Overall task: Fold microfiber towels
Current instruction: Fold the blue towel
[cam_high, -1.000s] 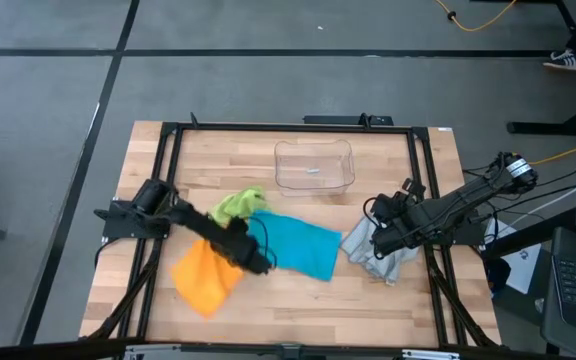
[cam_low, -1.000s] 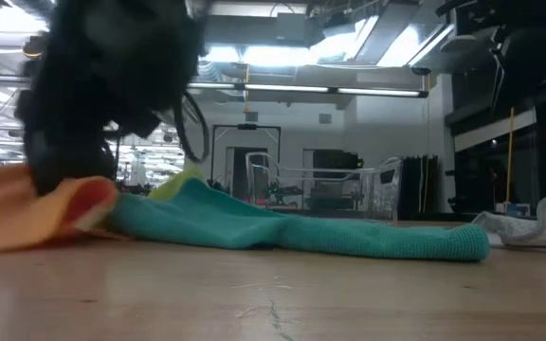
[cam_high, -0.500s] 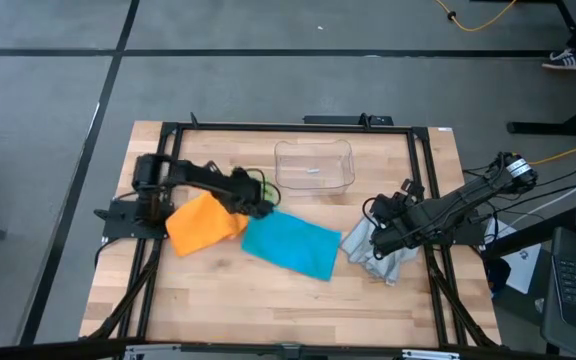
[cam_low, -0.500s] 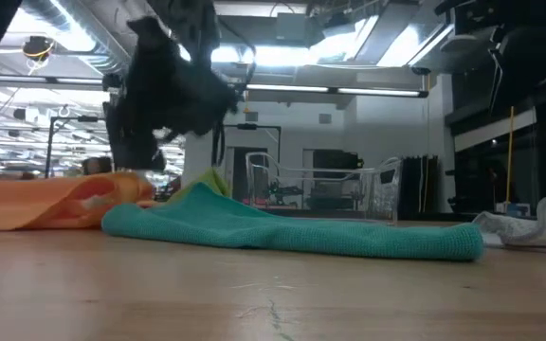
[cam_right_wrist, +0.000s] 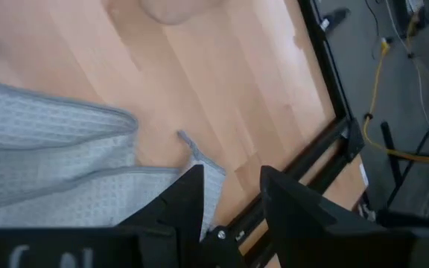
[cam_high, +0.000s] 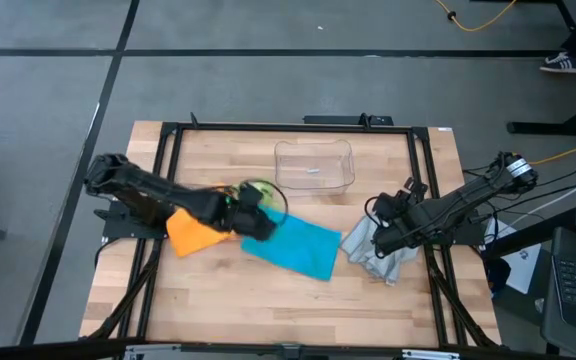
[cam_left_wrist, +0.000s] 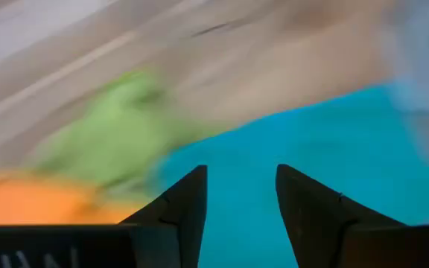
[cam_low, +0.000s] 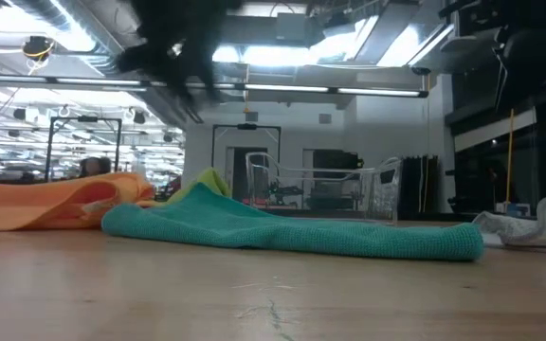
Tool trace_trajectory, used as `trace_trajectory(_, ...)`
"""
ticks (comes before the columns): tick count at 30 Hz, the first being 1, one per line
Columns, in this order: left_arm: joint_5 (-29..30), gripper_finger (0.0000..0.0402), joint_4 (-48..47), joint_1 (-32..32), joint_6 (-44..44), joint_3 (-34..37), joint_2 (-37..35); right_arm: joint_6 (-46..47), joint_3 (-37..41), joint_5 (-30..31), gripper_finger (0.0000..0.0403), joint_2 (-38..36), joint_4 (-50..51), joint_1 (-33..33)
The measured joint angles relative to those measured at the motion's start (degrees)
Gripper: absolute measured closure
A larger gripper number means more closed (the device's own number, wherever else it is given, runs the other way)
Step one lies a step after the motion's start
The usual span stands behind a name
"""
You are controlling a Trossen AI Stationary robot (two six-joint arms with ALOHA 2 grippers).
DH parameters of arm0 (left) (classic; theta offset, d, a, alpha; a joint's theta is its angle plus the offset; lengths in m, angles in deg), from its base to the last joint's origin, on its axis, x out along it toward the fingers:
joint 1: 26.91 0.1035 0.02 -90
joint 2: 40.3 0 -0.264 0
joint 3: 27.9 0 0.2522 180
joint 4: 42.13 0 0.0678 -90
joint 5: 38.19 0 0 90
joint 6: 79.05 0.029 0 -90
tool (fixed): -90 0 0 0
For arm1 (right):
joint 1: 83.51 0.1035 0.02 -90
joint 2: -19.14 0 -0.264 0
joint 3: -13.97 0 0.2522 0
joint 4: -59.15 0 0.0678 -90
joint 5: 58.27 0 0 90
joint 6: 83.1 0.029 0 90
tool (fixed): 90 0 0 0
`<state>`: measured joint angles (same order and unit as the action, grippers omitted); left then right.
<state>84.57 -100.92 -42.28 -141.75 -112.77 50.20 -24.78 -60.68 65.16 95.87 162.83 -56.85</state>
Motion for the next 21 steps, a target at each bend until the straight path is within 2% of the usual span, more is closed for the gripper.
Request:
trace_trajectory(5,0.9,0.0249,28.1,-3.8,15.6,0.0,6.5,0.1,0.0,0.0,0.0267,-1.7,-0.7,1.0)
trace_trajectory(11,-2.3,0.0249,47.8,-3.9,28.1,0.0,18.5,0.1,0.0,0.1,0.0267,-3.1,-1.1,2.5)
trace_trajectory(15,-8.4,0.0249,53.6,-4.7,40.6,-3.4,25.1,-0.1,0.0,0.5,0.0267,-3.1,-1.2,3.3)
trace_trajectory(21,-8.7,0.0249,53.0,-5.6,52.6,-11.6,33.0,-0.1,0.0,1.4,0.0267,-3.1,-1.3,4.0)
